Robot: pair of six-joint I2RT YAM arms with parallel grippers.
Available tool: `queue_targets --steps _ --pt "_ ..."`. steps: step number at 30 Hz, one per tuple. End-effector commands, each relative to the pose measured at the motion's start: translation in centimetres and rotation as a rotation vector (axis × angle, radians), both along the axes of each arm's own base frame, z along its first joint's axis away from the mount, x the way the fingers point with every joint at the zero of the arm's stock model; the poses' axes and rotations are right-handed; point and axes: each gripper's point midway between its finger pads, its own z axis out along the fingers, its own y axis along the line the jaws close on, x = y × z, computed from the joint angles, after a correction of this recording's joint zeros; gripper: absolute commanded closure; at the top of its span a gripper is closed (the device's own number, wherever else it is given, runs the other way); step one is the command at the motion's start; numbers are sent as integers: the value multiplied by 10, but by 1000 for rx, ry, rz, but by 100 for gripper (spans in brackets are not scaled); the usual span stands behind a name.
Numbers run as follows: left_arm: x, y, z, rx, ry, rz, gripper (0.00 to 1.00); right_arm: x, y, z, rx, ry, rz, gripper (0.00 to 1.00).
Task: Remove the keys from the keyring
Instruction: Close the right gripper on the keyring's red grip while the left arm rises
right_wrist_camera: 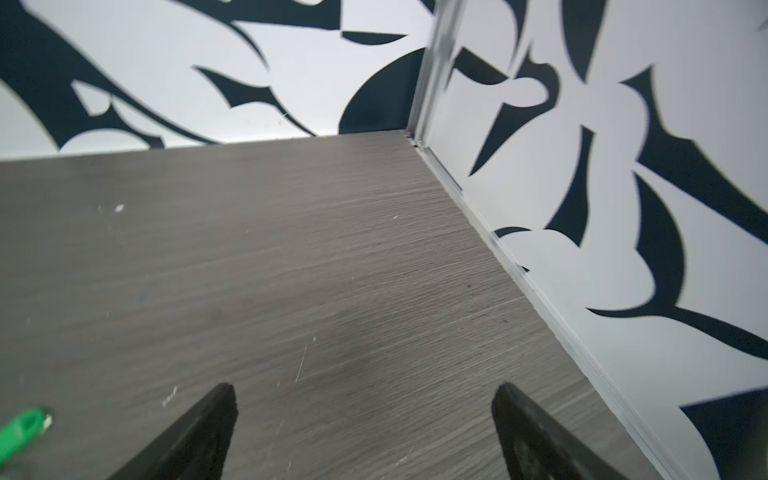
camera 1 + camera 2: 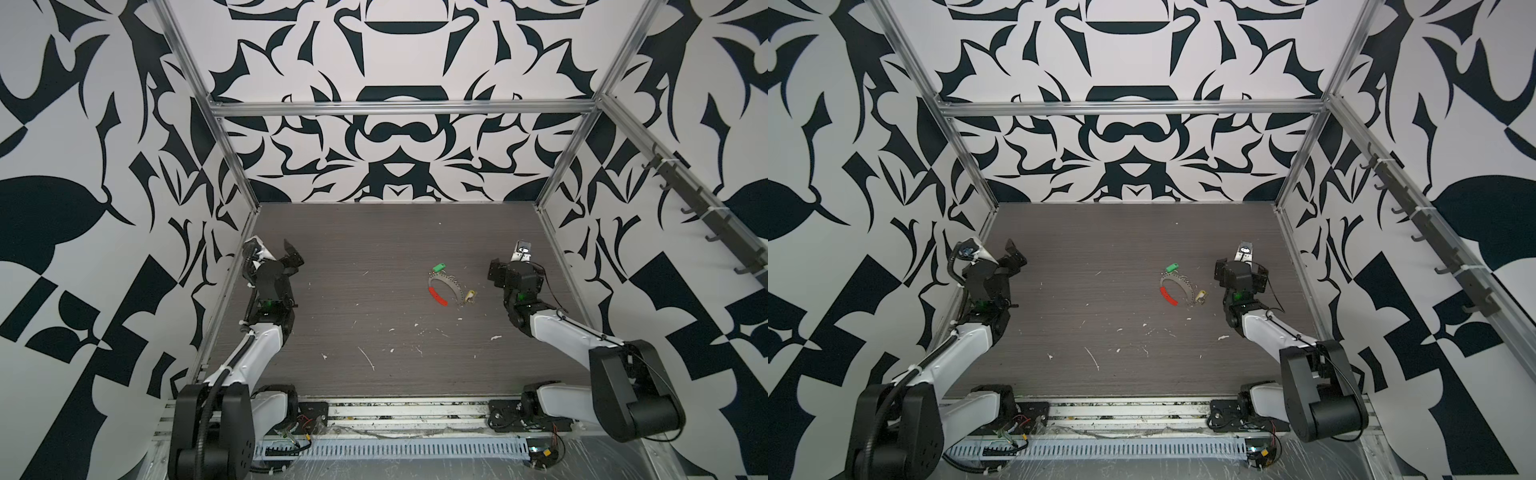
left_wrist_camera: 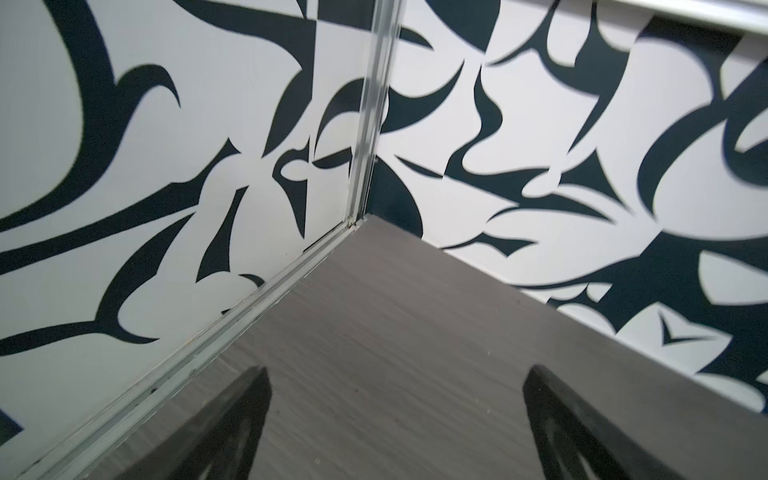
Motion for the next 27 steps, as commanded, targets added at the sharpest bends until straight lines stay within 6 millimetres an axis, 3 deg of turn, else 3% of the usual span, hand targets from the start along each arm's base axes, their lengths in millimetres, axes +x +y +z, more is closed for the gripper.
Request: queue_targets --steps 1,4,7,10,16,19,23,27 --pt "-24 17 -32 -466 -12 209 1 0 -9 18 110 0 -133 0" --pt "-21 3 -29 -552 0 96 1 -22 -19 12 306 31 -331 0" --pt "-17 -10 -24 -586 -27 9 1 -11 1 8 390 38 -191 1" --pt "-13 -30 -19 -636 -63 -117 1 -13 10 3 486 -22 -161 5" --pt "3 -90 -33 -777 161 -386 1 -21 47 -13 472 133 -10 8" --pt "1 -111 -44 -788 202 -441 1 -25 75 -19 411 209 109 13" --pt "-11 -147 -42 -614 216 -522 1 -27 123 -28 358 281 297 22" --pt "-21 -171 -47 -571 314 -603 2 -26 168 -36 358 340 465 28"
